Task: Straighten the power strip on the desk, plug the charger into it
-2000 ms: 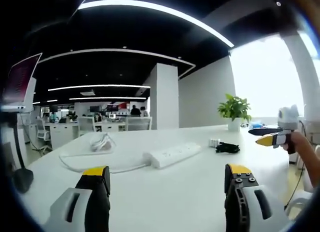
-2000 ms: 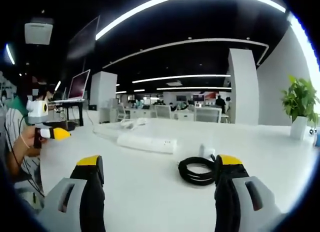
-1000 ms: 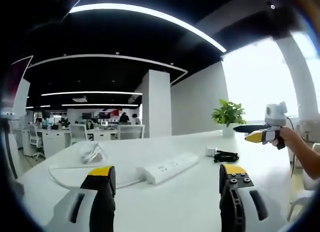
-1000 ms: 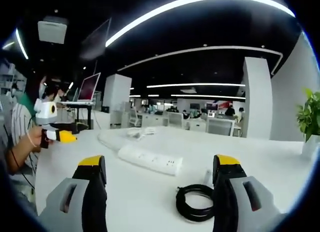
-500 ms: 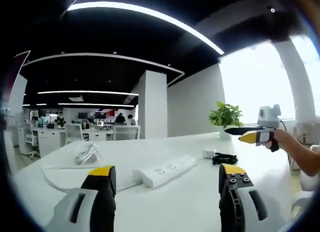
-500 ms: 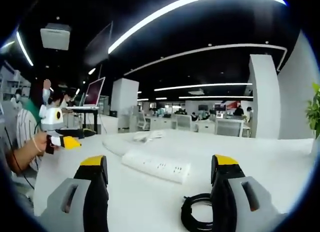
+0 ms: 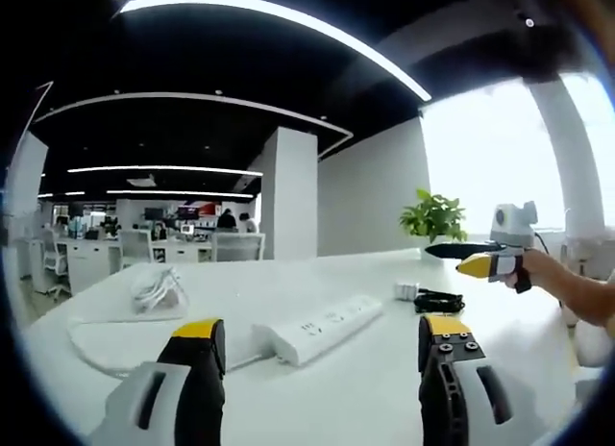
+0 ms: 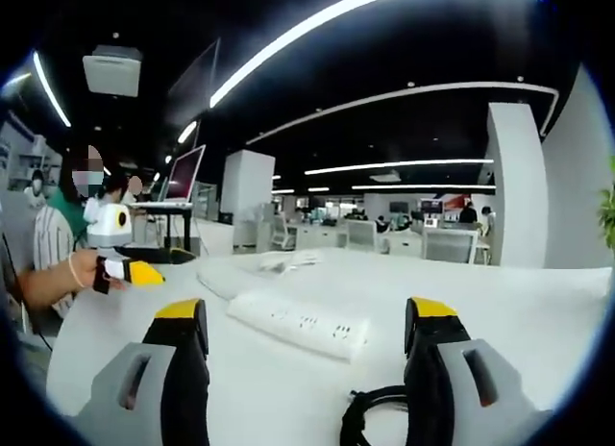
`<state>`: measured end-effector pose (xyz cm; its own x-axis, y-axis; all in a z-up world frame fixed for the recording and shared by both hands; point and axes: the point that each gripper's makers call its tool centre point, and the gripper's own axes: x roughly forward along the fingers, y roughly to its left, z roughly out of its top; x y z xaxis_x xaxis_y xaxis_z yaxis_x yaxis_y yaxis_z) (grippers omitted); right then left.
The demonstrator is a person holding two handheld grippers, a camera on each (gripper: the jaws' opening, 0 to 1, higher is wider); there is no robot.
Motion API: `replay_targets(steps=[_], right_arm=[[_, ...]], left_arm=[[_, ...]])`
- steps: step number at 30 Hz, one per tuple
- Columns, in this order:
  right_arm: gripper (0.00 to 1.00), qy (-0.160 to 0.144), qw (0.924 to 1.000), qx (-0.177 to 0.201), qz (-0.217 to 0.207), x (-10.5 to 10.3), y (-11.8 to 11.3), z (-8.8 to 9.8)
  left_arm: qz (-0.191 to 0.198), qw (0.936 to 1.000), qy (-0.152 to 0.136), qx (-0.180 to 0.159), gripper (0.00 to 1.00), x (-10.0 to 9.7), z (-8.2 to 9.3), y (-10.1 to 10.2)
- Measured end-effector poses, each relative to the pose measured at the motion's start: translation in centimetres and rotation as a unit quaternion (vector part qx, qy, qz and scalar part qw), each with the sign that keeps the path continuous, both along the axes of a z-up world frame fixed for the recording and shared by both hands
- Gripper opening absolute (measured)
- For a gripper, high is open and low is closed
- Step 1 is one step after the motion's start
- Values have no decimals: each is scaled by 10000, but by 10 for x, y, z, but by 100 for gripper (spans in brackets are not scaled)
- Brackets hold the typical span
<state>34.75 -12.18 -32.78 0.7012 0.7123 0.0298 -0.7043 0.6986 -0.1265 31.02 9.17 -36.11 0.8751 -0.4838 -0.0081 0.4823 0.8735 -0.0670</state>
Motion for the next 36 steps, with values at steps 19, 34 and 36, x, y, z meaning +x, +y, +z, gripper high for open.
replay_targets(steps=[19, 34, 36], right_arm=[[83, -263, 9989, -10, -398, 42, -10, -2], [71, -96, 9988, -231, -414, 63, -8, -26], [69, -124, 9987, -298, -394, 66, -6, -29]], left_arm=[[207, 9994, -274, -107, 73, 29, -1, -13], [396, 9991, -76, -92, 73, 49, -11, -10], [413, 9991, -62, -88, 73, 51, -11, -10]])
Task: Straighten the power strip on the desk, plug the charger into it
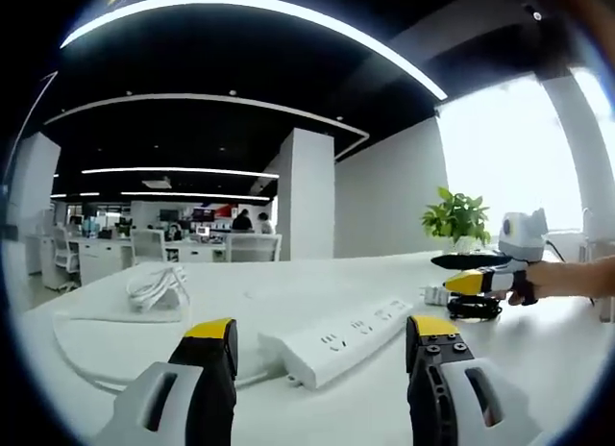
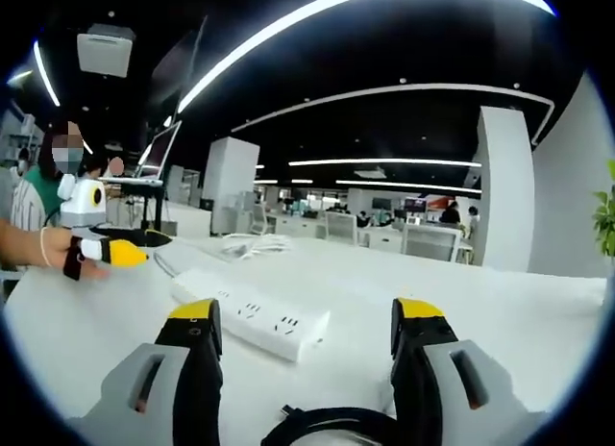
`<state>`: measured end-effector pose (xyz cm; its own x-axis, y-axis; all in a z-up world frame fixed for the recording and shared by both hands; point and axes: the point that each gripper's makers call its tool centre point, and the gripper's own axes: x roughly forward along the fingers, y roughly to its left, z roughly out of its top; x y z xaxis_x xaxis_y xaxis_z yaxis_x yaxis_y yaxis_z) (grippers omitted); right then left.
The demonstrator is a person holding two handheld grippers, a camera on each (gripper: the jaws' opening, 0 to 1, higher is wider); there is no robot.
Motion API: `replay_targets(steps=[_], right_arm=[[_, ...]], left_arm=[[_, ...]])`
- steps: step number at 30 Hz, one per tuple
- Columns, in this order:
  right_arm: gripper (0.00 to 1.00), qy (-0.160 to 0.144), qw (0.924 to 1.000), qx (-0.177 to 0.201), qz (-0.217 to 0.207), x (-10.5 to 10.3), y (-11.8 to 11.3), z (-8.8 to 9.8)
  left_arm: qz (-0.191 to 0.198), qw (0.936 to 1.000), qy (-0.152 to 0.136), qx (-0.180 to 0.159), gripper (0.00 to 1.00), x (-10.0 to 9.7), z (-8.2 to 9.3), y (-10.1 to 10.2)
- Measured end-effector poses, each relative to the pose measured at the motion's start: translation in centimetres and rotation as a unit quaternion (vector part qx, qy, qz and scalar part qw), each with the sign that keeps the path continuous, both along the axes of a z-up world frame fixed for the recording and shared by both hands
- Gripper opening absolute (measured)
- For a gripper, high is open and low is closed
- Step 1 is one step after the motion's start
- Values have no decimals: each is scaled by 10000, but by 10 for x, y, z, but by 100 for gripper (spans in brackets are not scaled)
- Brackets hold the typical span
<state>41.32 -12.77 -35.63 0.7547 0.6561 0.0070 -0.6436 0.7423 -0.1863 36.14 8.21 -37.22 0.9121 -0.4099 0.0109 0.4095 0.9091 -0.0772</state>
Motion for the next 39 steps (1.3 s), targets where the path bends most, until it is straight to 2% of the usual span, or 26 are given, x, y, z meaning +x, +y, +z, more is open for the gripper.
replay_targets(steps=[2, 4, 6, 11, 17, 22, 25, 39], right_arm=[[65, 27, 9999, -97, 38, 2, 3, -2], [65, 160, 9994, -254, 190, 3, 9, -6], [65, 131, 9992, -296, 227, 6, 11, -7], [60, 322, 9981, -391, 350, 12, 14, -16], [58, 473, 9968, -578, 293, 17, 11, -25], [56, 644, 9953, -659, 291, 22, 10, -32], [55, 842, 9931, -766, 298, 24, 10, -40], [49, 1093, 9903, -798, 316, 25, 11, -49]], left_arm=[[-8, 10000, 81, -9, 72, 3, -2, 0], [-19, 9999, 128, -22, 72, 5, -4, -1], [-36, 9998, 172, 45, 71, 6, -7, -2], [-74, 9994, 318, 143, 70, 10, -12, -4], [-208, 9971, 688, 261, 69, 12, -24, -9], [-256, 9960, 849, 147, 69, 14, -29, -10], [-324, 9930, 1127, 133, 69, 14, -37, -12], [-330, 9923, 1183, 179, 62, 15, -41, -13]])
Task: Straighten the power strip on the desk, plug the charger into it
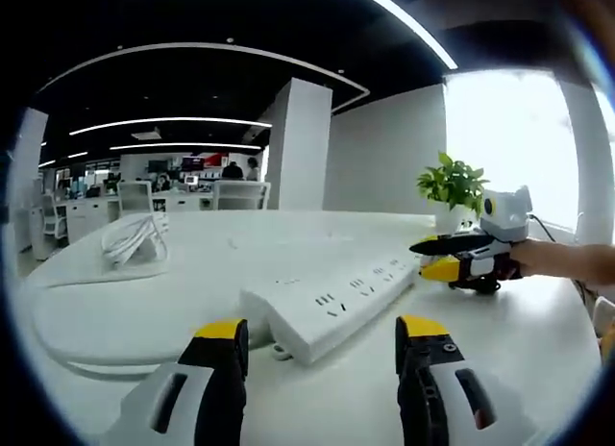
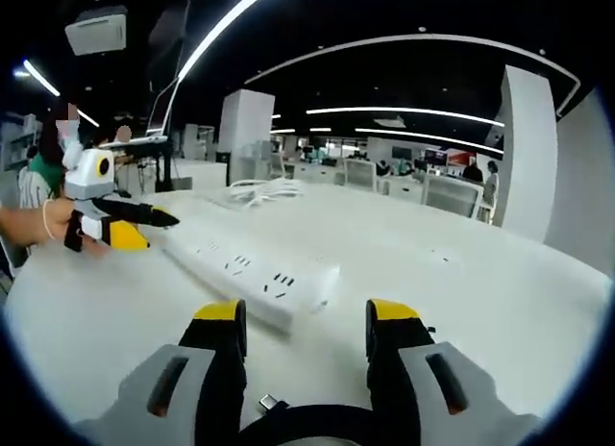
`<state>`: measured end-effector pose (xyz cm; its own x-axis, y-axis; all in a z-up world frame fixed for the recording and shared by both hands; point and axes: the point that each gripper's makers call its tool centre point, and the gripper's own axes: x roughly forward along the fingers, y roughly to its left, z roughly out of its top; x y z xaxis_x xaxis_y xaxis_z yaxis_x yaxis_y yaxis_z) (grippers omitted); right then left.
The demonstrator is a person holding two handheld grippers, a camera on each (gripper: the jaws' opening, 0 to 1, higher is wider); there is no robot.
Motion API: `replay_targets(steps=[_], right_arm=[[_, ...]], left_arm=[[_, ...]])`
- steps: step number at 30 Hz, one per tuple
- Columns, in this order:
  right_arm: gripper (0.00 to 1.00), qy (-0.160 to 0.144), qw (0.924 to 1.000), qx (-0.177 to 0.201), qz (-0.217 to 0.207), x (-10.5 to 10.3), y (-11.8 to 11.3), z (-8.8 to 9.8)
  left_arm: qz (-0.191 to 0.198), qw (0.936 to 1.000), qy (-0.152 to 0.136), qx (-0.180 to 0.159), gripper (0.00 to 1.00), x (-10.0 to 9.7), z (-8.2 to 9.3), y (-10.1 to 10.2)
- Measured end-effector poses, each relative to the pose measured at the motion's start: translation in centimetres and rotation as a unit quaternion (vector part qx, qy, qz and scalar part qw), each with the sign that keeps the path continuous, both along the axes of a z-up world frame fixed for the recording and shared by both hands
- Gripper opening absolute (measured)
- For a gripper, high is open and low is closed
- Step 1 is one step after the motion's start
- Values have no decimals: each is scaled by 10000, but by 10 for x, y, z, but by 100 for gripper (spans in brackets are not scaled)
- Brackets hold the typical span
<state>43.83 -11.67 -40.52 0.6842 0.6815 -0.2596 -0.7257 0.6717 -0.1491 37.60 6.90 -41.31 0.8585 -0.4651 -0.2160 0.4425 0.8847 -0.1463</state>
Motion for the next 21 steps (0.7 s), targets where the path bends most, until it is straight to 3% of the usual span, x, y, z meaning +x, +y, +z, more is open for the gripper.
replay_targets(steps=[7, 21], right_arm=[[45, 158, 9998, -87, -12, 1, 0, -6], [38, 520, 9985, -149, 116, -3, 7, -10]], left_arm=[[20, 9999, 29, 106, 55, 1, -3, -1], [-13, 9998, 122, 138, 53, 1, -7, -4]])
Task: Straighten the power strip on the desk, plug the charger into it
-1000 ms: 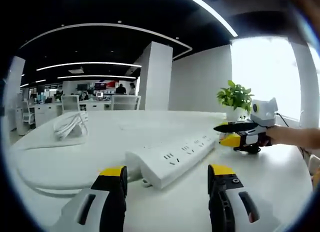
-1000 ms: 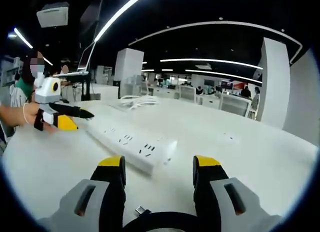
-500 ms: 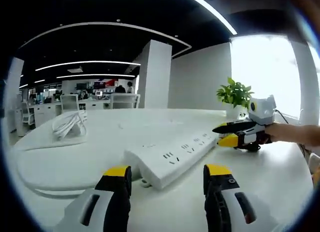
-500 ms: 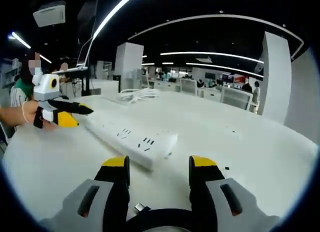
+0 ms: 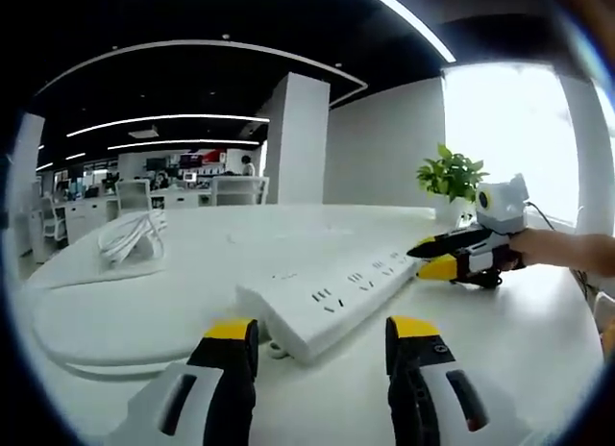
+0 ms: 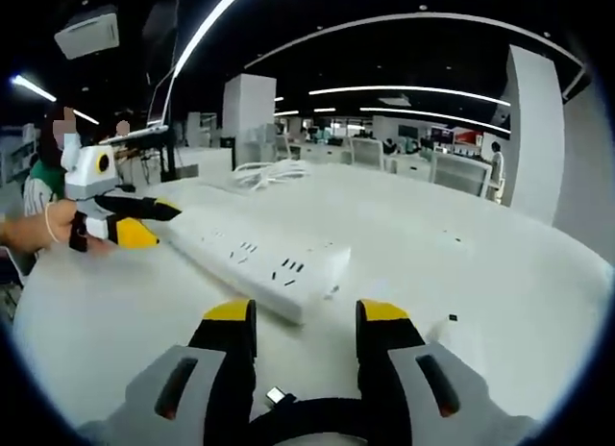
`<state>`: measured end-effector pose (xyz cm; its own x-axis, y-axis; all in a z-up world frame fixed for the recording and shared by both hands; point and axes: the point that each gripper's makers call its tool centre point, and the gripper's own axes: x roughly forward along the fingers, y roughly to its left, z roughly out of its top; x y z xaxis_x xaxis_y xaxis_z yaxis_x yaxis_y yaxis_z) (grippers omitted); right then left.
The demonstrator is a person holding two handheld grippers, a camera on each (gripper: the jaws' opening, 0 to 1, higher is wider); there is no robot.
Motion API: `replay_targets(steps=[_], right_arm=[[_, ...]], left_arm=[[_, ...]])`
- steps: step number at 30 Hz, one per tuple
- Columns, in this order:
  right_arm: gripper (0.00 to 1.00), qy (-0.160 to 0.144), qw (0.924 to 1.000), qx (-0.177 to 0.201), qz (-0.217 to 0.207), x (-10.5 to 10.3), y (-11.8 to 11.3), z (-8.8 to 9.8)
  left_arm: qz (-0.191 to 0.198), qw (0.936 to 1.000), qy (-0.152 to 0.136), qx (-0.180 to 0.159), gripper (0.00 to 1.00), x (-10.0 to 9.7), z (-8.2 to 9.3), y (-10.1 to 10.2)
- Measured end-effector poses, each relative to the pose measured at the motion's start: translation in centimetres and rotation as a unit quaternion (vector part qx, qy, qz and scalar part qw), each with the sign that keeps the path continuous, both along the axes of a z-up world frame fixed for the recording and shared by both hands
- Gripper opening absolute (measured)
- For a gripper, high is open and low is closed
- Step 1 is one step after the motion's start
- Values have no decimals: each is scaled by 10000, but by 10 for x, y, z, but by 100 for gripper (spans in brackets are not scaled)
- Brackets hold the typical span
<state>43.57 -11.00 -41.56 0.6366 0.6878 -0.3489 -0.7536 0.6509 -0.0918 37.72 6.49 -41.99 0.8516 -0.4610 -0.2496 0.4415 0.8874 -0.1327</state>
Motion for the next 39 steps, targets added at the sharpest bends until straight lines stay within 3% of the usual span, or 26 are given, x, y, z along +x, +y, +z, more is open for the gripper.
replay_targets(steps=[12, 39], right_arm=[[25, 196, 9998, 24, 53, -1, 2, -2], [20, 150, 9995, -118, 269, -2, 7, -4]], left_arm=[[36, 10000, 60, -30, 51, 1, -2, -1], [-28, 9996, 281, -14, 43, 6, -8, -2]])
